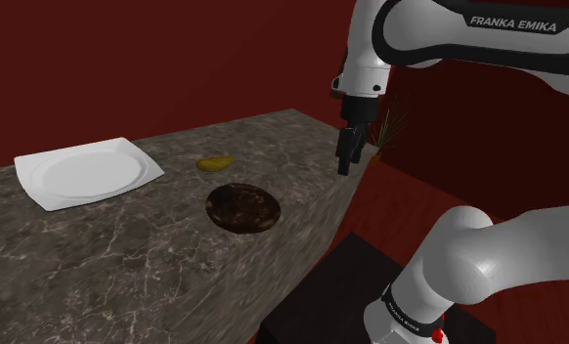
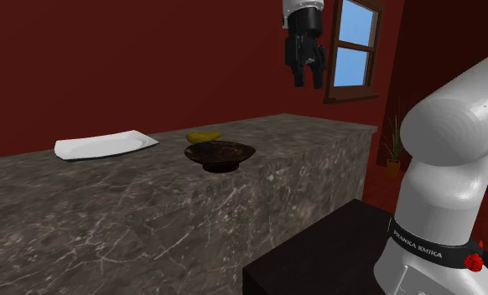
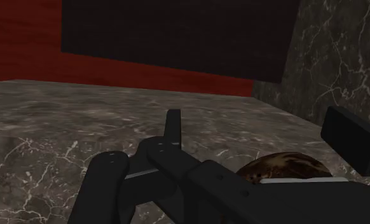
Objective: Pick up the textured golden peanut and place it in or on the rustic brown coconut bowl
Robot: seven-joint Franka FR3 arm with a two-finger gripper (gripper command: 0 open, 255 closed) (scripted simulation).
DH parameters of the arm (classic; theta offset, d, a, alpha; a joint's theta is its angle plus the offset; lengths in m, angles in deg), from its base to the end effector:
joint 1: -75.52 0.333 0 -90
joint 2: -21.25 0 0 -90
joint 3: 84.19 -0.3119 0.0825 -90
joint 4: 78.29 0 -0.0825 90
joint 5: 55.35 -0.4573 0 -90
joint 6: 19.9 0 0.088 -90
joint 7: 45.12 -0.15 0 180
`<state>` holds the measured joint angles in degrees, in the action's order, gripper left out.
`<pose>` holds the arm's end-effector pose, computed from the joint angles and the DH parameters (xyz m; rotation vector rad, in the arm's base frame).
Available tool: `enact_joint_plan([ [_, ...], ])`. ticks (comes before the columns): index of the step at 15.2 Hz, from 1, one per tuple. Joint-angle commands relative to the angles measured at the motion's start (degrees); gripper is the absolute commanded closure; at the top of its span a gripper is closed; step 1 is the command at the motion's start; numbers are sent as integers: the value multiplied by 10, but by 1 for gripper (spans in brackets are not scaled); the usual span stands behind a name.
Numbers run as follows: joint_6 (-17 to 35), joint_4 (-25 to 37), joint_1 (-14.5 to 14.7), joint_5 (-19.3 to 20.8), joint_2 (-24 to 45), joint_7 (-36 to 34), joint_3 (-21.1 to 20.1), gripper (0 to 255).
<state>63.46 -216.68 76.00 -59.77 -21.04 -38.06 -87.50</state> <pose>0.3662 0.0370 0.4865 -3.0650 -0.2617 0.3421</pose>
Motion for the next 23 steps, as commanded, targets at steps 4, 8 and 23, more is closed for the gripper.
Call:
enact_joint_plan([
  [4,53,5,5,11,50,64,28,0],
  [8,118,27,15,14,126,149,61,0],
  [23,242,243,48,-79,454,463,118,0],
])
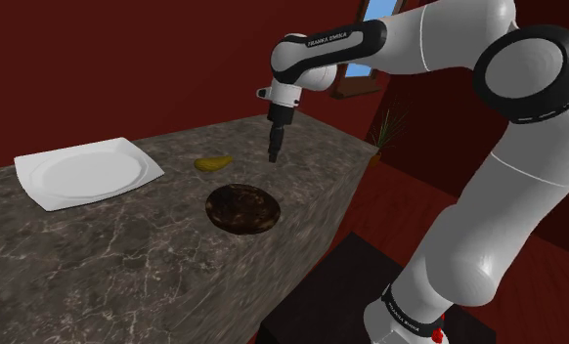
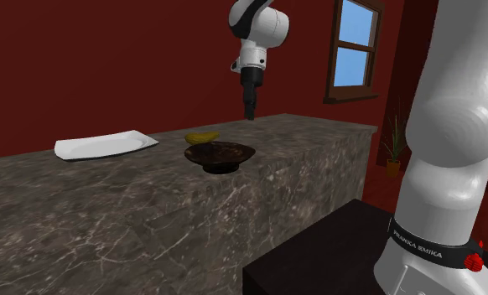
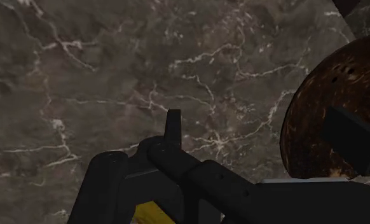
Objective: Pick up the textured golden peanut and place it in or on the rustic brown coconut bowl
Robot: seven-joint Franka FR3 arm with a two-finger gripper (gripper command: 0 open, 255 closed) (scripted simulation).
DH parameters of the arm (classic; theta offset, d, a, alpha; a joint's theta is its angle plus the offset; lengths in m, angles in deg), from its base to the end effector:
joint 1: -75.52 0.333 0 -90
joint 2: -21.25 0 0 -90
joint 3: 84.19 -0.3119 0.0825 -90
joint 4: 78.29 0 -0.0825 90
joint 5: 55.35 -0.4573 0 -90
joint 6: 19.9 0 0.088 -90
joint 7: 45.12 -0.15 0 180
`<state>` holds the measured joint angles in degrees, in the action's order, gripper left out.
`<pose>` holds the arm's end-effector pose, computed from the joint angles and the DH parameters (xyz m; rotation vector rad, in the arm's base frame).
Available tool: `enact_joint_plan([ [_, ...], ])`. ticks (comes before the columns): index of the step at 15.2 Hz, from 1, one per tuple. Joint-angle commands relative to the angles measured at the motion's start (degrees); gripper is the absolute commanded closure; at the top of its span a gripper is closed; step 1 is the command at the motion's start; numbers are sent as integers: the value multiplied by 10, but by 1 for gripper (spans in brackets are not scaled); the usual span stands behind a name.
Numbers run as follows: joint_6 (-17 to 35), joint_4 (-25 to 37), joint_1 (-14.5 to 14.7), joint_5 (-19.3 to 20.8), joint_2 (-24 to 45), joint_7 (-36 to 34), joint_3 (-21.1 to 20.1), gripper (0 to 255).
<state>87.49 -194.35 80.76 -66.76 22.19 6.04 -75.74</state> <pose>0.5956 -0.0102 0.3489 -2.6943 -1.0777 0.0951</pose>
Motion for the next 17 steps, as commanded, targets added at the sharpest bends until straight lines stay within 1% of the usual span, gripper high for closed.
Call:
enact_joint_plan([
  [1,2,41,0,-18,44,41,-1,0],
  [7,-14,186,-7,-64,177,138,-21,0],
  [13,-56,365,-16,-91,311,205,-53,0],
  [17,-27,338,-11,-94,313,208,-56,0],
])
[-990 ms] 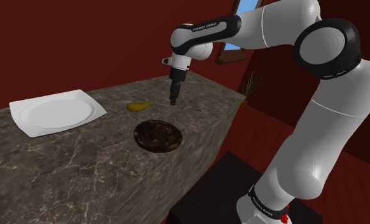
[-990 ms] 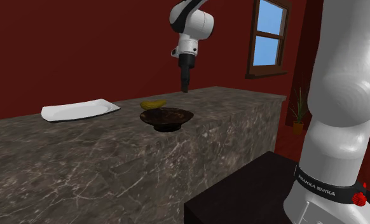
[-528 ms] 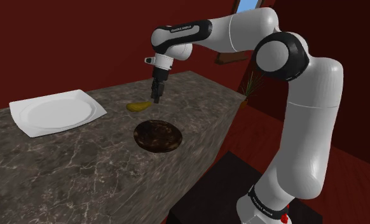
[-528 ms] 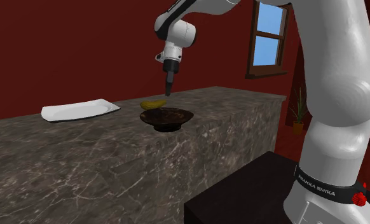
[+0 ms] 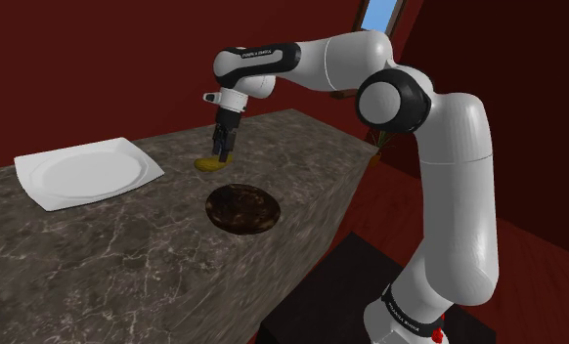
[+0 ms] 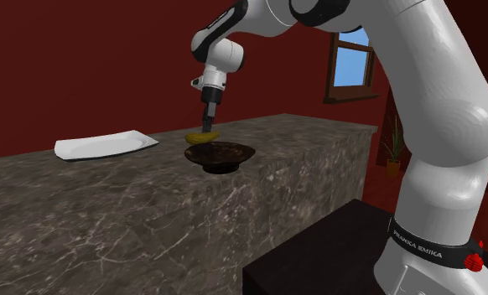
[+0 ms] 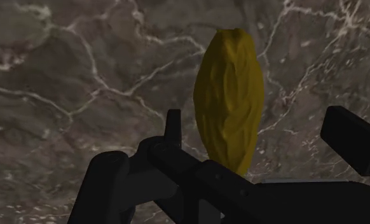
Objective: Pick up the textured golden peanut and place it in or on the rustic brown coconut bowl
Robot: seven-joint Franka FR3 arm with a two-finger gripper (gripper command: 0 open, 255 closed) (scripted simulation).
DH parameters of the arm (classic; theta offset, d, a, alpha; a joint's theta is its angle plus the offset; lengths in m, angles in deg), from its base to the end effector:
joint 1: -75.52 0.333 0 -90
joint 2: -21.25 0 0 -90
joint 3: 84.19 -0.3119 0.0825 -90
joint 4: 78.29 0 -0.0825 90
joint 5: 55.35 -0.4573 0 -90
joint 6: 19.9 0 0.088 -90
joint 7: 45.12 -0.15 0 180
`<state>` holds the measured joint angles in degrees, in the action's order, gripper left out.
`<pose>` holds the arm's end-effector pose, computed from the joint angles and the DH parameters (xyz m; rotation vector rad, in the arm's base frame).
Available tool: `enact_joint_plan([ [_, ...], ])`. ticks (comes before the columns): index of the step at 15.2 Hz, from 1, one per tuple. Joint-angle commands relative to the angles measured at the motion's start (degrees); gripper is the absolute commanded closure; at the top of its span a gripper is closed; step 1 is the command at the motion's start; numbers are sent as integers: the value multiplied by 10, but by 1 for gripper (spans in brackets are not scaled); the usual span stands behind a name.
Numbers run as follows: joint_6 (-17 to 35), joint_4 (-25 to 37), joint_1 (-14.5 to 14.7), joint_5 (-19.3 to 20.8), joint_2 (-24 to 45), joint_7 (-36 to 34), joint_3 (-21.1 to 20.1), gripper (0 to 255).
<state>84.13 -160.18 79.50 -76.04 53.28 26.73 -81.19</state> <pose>0.7497 0.0614 0.2874 -2.3329 -1.5253 -0.0614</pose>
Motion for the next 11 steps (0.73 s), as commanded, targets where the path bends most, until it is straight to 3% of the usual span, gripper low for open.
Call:
enact_joint_plan([
  [1,13,-10,3,-2,3,2,-2,0],
  [11,31,-24,6,-4,5,4,-3,0],
])
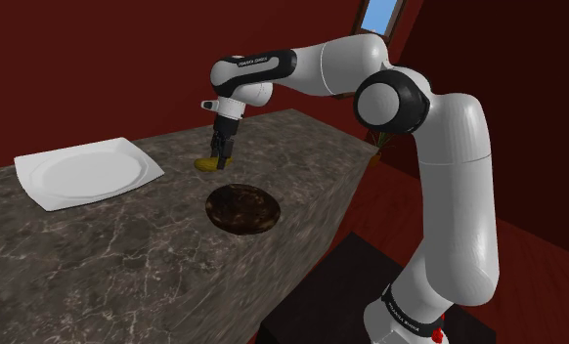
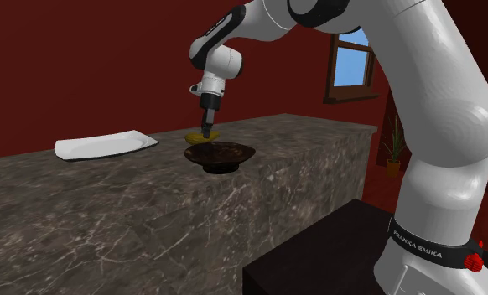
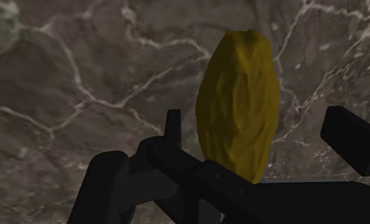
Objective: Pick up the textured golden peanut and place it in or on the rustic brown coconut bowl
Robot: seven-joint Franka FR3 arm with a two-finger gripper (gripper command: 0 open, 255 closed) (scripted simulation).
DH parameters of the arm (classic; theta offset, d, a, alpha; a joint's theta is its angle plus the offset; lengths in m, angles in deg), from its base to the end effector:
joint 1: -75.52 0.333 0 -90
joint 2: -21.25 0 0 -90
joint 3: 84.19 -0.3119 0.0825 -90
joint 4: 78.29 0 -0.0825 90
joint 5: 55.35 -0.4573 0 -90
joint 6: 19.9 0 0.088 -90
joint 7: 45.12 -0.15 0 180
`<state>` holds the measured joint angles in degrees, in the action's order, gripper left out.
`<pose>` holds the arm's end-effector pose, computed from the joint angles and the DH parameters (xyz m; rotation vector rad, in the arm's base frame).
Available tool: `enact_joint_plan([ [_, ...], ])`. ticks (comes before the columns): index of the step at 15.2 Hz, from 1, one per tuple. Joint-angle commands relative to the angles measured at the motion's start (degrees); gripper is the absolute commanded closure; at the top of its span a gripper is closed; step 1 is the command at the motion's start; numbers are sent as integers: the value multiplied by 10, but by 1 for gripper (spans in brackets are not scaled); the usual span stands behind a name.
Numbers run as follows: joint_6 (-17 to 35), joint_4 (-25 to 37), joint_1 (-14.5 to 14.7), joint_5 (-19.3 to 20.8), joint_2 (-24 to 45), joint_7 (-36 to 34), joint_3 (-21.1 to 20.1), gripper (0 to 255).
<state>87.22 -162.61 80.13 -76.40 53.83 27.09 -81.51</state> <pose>0.7451 0.0710 0.2616 -2.3311 -1.5273 -0.0626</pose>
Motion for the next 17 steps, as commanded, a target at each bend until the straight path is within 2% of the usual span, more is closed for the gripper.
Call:
enact_joint_plan([
  [1,0,0,0,0,0,0,0,255],
  [10,0,0,0,0,0,0,0,255],
  [17,-42,26,-1,5,-17,-14,1,255],
])
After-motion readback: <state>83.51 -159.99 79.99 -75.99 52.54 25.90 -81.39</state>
